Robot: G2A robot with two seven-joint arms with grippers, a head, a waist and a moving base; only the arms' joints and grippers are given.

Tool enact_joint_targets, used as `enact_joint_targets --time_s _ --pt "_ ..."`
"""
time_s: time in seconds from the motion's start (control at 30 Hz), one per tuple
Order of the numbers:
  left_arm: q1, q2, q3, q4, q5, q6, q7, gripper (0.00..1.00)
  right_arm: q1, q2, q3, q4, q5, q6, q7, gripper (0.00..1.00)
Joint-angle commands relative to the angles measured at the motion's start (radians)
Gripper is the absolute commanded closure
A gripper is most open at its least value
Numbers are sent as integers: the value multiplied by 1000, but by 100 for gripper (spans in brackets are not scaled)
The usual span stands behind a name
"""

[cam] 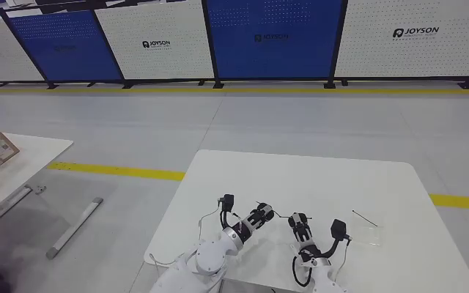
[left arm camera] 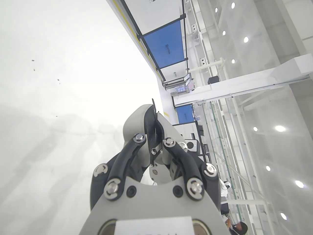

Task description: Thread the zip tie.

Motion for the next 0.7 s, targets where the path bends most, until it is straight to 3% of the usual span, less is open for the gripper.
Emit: enact_joint_targets --time_s 0.0,0.67 --pt "0 0 0 0 0 0 0 100 -4 0 1 -4 0 -4 -2 100" --pt "0 0 0 0 0 0 0 100 -15 -1 8 -16 -4 -5 -9 100"
